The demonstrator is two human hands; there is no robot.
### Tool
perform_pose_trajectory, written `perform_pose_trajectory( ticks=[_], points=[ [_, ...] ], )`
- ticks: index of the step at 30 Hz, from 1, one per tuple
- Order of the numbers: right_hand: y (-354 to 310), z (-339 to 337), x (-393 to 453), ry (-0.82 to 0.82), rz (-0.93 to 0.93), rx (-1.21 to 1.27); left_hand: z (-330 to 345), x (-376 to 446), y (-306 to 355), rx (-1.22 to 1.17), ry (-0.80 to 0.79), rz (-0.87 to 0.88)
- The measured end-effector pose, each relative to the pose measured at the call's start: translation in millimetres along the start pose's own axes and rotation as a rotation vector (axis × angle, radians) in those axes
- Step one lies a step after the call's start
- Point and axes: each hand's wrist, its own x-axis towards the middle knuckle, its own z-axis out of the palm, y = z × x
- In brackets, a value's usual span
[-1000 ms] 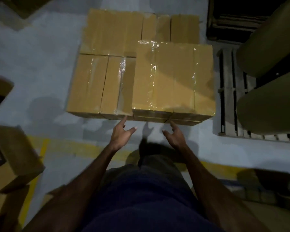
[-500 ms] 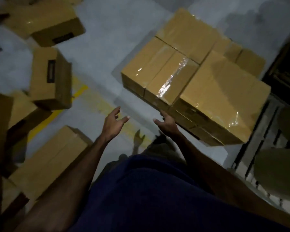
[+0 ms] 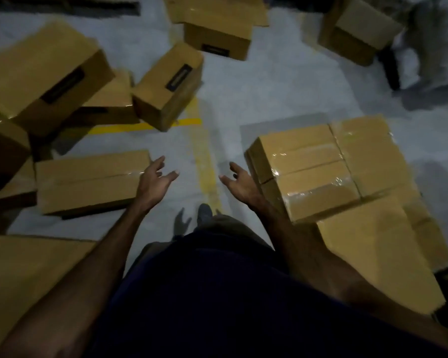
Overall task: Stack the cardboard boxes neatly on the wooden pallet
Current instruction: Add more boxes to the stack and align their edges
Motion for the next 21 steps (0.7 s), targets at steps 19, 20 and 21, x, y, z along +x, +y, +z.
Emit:
perform_pose_trajectory(
  ticks=[19, 20, 21],
  points=[
    [-143, 121, 199, -0.719, -0.384, -0.412, -48, -11, -40, -0.495, 0.686, -0.524],
    [-151, 131, 205, -0.748, -0.397, -0.449, -51, -13, -44, -0.526, 0.726, -0.542],
    [-160, 140, 211, -0.774, -0.408, -0.485, -52, -14, -50, -0.564, 0.757, -0.56]
  ],
)
